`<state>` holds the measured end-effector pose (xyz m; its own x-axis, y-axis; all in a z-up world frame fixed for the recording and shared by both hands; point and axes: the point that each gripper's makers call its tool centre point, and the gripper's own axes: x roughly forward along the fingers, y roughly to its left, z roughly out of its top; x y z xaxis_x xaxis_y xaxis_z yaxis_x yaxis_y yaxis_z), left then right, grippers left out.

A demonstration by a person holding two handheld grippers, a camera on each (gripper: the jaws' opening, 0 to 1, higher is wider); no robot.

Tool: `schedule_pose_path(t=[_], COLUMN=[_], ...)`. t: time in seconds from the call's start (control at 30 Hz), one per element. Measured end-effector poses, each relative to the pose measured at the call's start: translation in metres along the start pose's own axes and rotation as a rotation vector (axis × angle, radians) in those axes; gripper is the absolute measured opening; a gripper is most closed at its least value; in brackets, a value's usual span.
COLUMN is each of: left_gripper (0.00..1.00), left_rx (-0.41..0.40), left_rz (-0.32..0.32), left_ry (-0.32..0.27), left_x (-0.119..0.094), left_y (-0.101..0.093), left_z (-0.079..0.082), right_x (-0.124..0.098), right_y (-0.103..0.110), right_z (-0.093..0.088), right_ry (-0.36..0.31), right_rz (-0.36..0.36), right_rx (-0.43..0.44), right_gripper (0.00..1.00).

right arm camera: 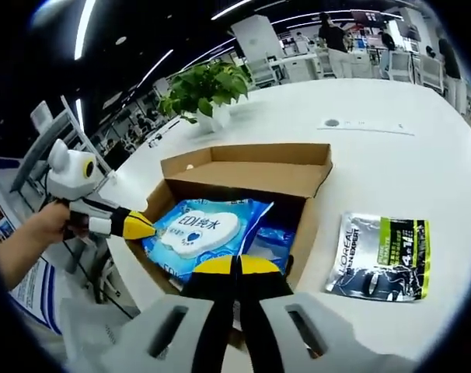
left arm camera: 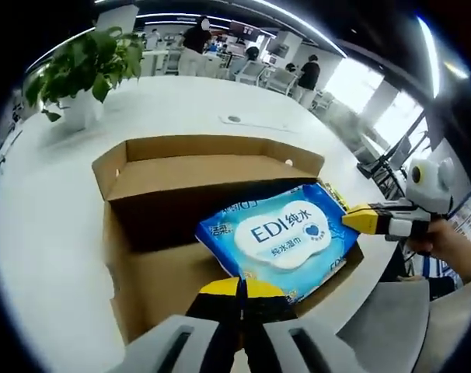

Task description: Operate the shoe box by opening the lid, removing the specified soft item, and placing it in the target area until the item is outside and the box remains undamaged.

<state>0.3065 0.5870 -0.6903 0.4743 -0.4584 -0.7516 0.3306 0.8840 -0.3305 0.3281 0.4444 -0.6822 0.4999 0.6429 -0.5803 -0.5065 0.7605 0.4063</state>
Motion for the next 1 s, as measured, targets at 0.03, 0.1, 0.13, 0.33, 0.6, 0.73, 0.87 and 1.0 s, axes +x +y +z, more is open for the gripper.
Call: schedule_pose_path(t=[0.03, 0.1, 0.13, 0.33, 0.6, 0.73, 0.87, 1.0], left_gripper=[0.0, 0.0, 0.0, 0.0, 0.0, 0.0, 0.0, 0.0], left_rx=[0.003, 0.004, 0.001, 0.021, 0.035, 0.051, 0.07, 0.083], left_rz=[-0.001, -0.007, -0.013, -0.032, -0.059, -0.067, -0.078, -0.09], left_ry=[0.0, 0.001, -0.004, -0.03, -0.051, -0.056, -0.066, -0.075], left_x=[0.0, 0.0, -0.001, -0.005, -0.002, 0.003, 0.008, 0.012], left_y=[-0.001, -0.005, -0.008, -0.023, -0.045, -0.056, -0.067, -0.078], left_z=[0.0, 0.001, 0.003, 0.013, 0.023, 0.027, 0.033, 0.04], right_x=[-0.002, -0.005, -0.008, -0.023, -0.041, -0.05, -0.058, -0.066], right_y=[0.0, -0.001, -0.001, -0.005, -0.019, -0.03, -0.039, -0.048], right_z=[0.001, 0.002, 0.004, 0.011, 0.015, 0.017, 0.019, 0.021], right_ry=[-0.003, -0.01, -0.018, -0.046, -0.072, -0.085, -0.096, -0.108], right_rz=[0.002, 0.003, 0.003, 0.01, -0.006, -0.022, -0.036, -0.052], right_rx=[0.006, 0.009, 0.01, 0.019, 0.01, 0.014, 0.024, 0.032], right_gripper=[0.0, 0.0, 0.0, 0.0, 0.0, 0.0, 0.0, 0.0])
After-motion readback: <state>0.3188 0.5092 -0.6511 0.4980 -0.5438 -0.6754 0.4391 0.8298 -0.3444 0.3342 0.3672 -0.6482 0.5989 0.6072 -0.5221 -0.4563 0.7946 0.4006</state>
